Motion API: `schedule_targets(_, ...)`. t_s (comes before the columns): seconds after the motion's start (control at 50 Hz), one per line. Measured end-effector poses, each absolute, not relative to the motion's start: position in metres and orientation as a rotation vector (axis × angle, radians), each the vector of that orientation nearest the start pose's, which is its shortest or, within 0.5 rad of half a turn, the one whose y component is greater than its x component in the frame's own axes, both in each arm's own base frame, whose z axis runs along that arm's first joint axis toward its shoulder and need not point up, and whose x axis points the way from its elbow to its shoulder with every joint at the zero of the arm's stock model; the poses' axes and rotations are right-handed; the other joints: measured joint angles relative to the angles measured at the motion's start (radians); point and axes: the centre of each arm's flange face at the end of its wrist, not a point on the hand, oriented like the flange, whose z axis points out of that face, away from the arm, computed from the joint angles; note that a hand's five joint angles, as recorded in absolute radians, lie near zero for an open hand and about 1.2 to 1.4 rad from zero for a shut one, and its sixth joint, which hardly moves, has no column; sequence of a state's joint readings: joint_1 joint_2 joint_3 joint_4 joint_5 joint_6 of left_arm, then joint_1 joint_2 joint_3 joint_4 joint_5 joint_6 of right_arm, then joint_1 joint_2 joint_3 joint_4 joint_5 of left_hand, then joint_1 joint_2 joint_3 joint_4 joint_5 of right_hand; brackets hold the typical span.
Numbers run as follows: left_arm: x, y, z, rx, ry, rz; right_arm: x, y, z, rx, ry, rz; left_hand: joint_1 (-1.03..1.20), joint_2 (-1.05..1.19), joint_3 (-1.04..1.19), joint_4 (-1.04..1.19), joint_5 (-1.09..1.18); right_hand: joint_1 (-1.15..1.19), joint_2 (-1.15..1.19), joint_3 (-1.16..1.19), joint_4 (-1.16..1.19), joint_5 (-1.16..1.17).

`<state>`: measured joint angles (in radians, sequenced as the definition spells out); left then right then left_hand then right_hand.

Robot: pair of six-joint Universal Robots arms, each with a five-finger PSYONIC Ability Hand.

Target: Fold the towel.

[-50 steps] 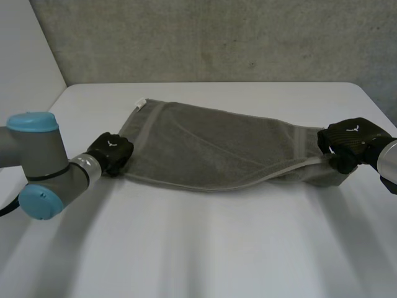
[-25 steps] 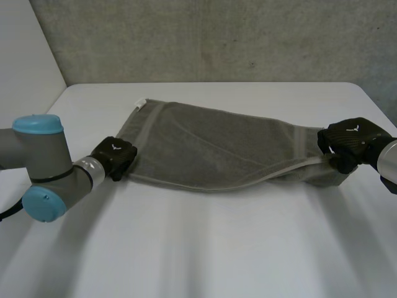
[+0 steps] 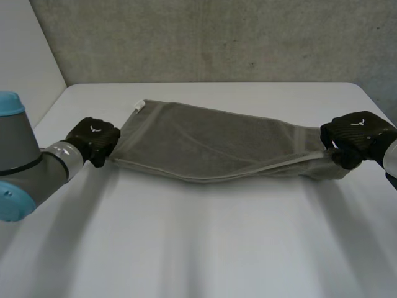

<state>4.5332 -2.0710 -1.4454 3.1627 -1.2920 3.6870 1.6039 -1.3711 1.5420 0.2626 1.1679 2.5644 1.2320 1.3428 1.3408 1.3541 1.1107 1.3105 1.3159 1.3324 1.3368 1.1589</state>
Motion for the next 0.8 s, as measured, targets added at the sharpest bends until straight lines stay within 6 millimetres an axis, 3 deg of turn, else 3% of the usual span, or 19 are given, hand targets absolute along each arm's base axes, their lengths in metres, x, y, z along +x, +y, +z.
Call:
schedule_targets(0.28,-0.201,-0.294,0.221,1.064,2.241,-1.956,0.175,-0.257,0.282,-1.094,2.290,-1.793,0.000,0.000,0.000,0.000,0.000,0.000,0.000,0.000,0.000,0.000)
schedule_targets(0.44,-0.192,-0.285,0.246,0.994,2.213,-2.068,0.177,-0.244,0.299,-1.125,2.238,-1.796,0.000,0.000,0.000,0.000,0.000,0.000,0.000,0.000,0.000,0.000)
schedule_targets(0.6,-0.194,-0.307,0.250,0.968,2.176,-2.119,0.174,-0.270,0.296,-1.169,2.231,-1.794,0.000,0.000,0.000,0.000,0.000,0.000,0.000,0.000,0.000,0.000)
schedule_targets(0.8,-0.227,-0.367,0.221,1.044,2.164,-2.143,0.175,-0.331,0.263,-1.224,2.314,-1.734,0.000,0.000,0.000,0.000,0.014,0.000,0.000,0.000,0.000,0.000)
